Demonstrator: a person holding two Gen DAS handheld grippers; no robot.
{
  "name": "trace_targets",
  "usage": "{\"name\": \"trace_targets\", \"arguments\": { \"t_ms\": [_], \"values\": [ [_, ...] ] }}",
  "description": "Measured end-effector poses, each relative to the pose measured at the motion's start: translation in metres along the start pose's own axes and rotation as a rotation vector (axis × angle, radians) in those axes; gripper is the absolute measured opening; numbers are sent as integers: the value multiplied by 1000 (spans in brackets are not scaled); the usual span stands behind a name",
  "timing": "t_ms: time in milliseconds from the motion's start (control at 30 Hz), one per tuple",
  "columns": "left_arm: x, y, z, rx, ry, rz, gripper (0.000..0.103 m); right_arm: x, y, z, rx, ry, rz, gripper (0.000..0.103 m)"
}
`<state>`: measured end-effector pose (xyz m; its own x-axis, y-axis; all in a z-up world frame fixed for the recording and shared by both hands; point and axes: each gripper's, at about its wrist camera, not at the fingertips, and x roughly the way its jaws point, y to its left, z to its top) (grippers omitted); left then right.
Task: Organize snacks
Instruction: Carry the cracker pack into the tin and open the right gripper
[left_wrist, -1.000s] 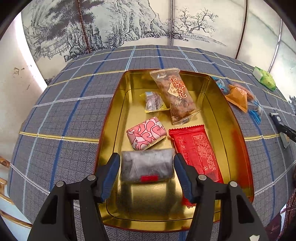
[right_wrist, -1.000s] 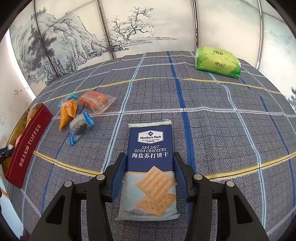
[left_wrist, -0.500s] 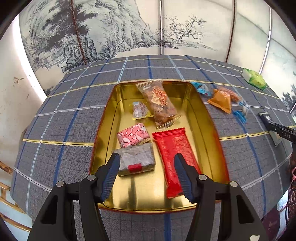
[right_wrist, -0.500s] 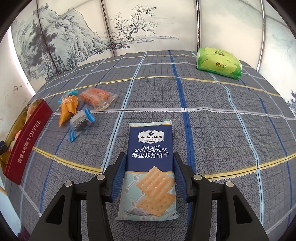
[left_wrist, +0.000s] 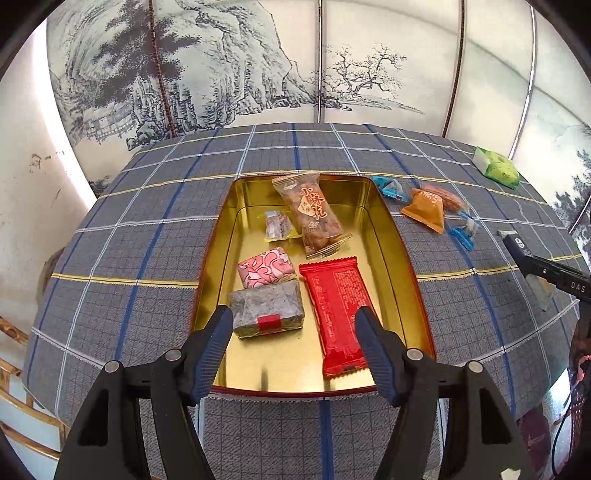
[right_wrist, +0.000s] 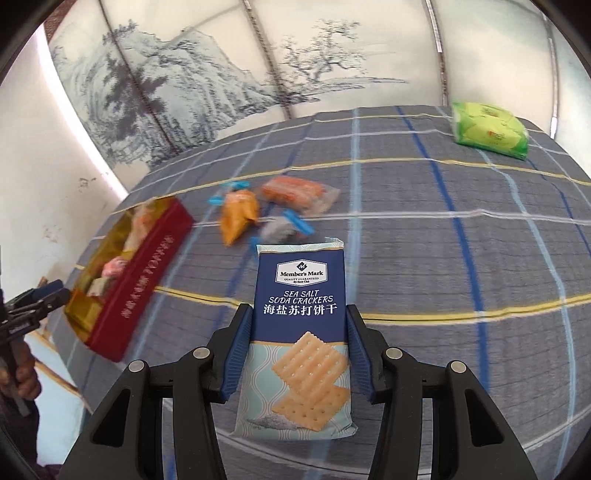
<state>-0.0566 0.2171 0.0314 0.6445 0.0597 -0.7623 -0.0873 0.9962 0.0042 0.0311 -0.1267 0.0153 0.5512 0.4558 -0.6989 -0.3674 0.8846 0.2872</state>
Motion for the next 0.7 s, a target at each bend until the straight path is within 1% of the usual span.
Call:
{"name": "trace_targets", "arguments": {
  "t_ms": [200,400,533,700],
  "values": [
    [-3,7,-2,-13,-7,26,69,6,54,16,-88,1,84,50],
    [-6,12,-3,-15,-14,40,69,23,108,35,-176,15,159,50],
    [-7,17,-5,-17,-17,58,70,40,137,44,-220,31,200,50],
    [-10,24,-7,-23,-30,80,72,66,164,53,-240,60,237,50]
  ]
}}
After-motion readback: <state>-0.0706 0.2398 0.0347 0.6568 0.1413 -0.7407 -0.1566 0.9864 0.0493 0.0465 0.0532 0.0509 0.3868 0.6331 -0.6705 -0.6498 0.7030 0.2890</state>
